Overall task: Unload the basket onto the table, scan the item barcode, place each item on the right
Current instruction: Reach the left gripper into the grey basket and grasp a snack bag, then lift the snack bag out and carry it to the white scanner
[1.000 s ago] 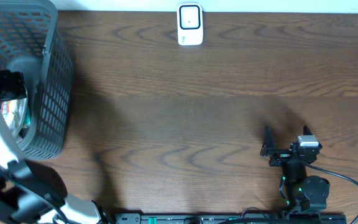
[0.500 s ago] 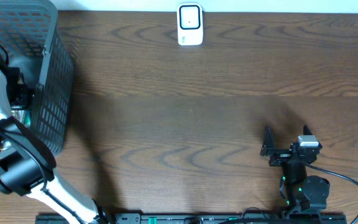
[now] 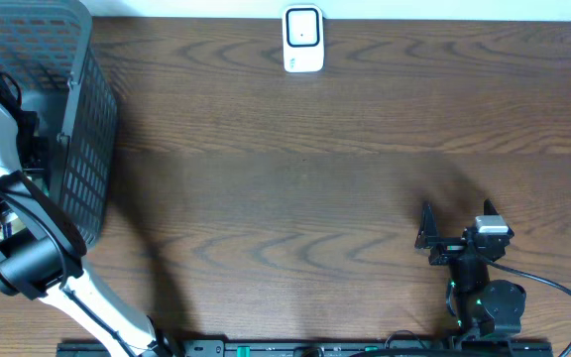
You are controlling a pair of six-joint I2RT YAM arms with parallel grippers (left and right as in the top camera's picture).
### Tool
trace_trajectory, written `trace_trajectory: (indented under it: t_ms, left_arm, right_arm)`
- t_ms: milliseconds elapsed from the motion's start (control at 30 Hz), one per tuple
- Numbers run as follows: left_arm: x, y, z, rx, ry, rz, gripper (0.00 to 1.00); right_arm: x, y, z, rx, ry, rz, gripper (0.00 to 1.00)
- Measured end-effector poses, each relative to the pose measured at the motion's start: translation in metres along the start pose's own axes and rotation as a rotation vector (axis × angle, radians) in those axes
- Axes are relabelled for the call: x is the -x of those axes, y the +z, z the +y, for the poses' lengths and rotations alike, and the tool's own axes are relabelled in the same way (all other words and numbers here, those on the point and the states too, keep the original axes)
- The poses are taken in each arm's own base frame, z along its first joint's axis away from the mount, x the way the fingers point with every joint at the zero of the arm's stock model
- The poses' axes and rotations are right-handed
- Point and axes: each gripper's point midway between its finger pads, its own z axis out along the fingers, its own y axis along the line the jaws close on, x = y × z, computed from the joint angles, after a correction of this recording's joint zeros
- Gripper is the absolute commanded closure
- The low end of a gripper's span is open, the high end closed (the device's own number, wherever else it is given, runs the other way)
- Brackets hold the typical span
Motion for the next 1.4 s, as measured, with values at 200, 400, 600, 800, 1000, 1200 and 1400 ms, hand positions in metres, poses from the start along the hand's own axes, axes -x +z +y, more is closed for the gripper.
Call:
trace_trajectory:
  t_ms: [200,400,600,800,1000,1200,1400]
  left_arm:
    - [0.0,-0.004,0.003,0.012,-0.059,-0.008,0.93]
    - [0.007,-0.057,0.026,0.054,-0.213,-0.157,0.93]
    - [0.001,-0.244,0.083,0.098,-0.524,-0.743,0.93]
    - [-0.042,-0.423,0.081,-0.142,-0.697,-1.347,0.93]
    - [-0.049,-0.505,0.002,-0.661,-0.657,-1.511,0.93]
    - [-0.027,-0.504,-0.127,-1.008,-0.411,-1.255,0.93]
    - [0.006,-0.454,-0.263,-1.079,-0.214,-0.914,0.93]
  right_arm:
    - [0.0,0.0,0.0,0.0,0.0,0.0,0.01]
    - [0.0,0.0,0.0,0.0,0.0,0.0,0.01]
    - [0.0,0.0,0.0,0.0,0.0,0.0,0.01]
    - [0.0,0.0,0.0,0.0,0.0,0.0,0.01]
    - [0.0,0.0,0.0,0.0,0.0,0.0,0.01]
    - [0.0,0.0,0.0,0.0,0.0,0.0,0.01]
    - [0.0,0.0,0.0,0.0,0.0,0.0,0.01]
